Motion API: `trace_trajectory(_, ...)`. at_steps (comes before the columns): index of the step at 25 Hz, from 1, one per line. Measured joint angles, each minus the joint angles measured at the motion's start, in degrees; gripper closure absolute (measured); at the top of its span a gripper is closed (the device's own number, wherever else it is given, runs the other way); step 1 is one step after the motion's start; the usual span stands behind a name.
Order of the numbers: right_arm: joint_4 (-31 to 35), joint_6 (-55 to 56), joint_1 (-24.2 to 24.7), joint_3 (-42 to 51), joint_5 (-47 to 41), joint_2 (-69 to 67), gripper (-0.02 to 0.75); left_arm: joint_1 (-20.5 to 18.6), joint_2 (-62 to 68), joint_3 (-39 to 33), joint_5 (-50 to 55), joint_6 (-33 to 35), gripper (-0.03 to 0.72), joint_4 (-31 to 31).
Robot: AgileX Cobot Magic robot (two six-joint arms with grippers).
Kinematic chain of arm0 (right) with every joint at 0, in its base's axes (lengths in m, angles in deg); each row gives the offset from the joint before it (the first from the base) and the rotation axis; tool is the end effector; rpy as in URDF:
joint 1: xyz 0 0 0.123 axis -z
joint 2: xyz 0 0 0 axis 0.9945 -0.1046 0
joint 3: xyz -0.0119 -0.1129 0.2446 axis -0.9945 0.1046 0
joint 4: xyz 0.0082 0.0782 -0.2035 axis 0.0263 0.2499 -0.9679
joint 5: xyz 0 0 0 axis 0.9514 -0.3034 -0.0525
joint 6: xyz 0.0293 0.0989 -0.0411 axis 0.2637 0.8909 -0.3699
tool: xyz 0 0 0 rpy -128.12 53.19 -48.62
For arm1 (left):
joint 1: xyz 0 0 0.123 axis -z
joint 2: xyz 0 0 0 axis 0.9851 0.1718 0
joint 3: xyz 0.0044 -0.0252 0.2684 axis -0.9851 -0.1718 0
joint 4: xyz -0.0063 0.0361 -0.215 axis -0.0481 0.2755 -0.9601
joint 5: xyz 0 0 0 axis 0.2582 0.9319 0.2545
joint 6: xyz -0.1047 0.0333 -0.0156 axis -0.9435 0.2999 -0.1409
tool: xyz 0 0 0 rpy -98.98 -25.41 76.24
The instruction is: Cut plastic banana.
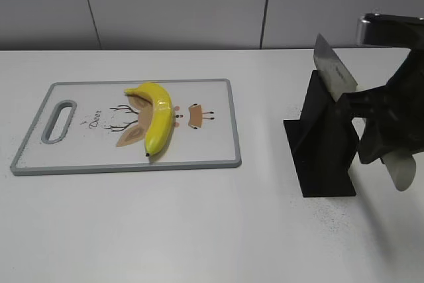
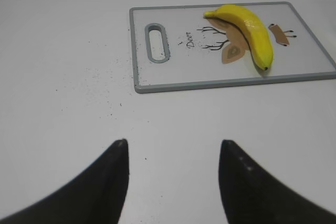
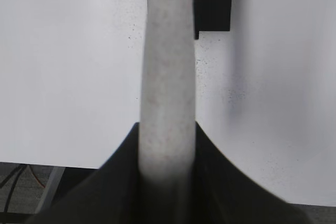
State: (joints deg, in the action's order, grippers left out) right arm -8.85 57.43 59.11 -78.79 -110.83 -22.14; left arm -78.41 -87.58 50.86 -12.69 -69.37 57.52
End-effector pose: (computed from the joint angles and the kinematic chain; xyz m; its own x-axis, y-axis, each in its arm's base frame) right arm 0.2045 0.1006 0.2387 -0.9785 0.0194 -0.2055 -0.0115 0.9889 0.1482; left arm -0.0017 -0.0136 0.2420 -0.4768 0.1193 -0.8709 0.1876 0.9817 0.0318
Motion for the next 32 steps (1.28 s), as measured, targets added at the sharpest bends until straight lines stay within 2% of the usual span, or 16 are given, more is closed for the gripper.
trace_trajectory(9, -0.09, -0.06, 0.00, -6.82, -3.96, 2.79, 0.577, 0.00, 0.00, 0.00, -0.06, 0.00, 0.153, 0.05)
trace_trajectory(13, -0.17, -6.25, 0.00, -12.00, -8.39, 2.59, 0.577, 0.00, 0.70, 1.63, -0.37, 0.00, 0.153, 0.40)
trace_trajectory(20, -2.60, -14.83, 0.00, -20.68, -10.87, -2.16, 0.577, 0.00, 13.39, 4.55, -5.59, 1.41, 0.153, 0.51)
trace_trajectory(26, -2.78, -23.70, 0.00, -28.25, -11.09, -9.35, 0.577, 0.00, 26.72, 7.31, -12.25, 6.45, 0.153, 0.13)
trace_trajectory(32, -3.21, -32.34, 0.00, -37.57, -13.31, -18.00, 0.577, 0.00, 40.93, 15.76, -14.43, 16.08, 0.153, -1.27)
